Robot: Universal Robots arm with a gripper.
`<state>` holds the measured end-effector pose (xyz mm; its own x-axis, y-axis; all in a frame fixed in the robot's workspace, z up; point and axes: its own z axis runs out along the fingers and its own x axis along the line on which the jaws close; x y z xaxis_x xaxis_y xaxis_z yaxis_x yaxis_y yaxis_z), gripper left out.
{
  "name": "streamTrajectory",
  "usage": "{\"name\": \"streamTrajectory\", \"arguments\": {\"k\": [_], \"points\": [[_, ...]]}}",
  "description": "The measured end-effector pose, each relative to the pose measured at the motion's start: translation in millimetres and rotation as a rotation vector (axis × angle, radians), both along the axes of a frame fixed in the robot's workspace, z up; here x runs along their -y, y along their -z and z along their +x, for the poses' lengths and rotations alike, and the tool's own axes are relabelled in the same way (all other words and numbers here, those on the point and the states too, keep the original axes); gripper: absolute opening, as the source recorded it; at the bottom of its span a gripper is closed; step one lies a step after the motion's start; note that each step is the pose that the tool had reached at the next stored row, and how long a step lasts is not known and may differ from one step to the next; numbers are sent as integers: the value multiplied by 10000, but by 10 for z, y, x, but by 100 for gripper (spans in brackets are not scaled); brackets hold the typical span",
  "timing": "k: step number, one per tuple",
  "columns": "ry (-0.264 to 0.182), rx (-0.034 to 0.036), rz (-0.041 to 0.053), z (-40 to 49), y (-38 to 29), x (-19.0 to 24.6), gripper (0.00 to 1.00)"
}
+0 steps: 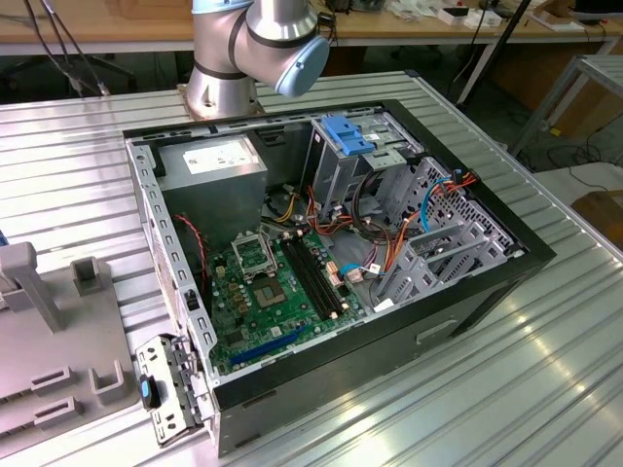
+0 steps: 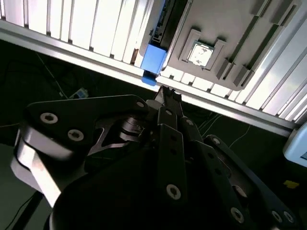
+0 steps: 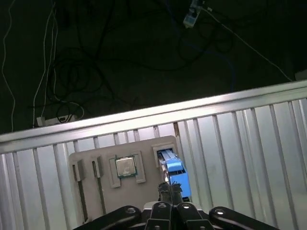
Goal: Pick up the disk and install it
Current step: 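Pick up the disk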
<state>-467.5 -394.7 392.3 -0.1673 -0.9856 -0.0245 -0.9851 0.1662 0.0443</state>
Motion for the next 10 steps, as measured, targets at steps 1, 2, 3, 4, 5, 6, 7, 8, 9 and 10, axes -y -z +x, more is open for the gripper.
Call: {"name": "streamTrajectory", "arguments": {"k": [1,2,3,4,5,6,7,8,9,10], "points": [[-106,1,0,0,1,0,11],[-255,7,-1,0,5,0,11],[-314,28,-1,6,24,-1,11],[-314,31,-1,14,40,0,11],[-314,32,-1,18,54,0,11],[-314,31,-1,24,65,-1,11],[-316,29,-3,40,75,-1,11],[-315,31,-1,42,79,-2,11],[-314,30,-2,42,79,-2,11],[-314,30,-2,42,79,-2,11]]}}
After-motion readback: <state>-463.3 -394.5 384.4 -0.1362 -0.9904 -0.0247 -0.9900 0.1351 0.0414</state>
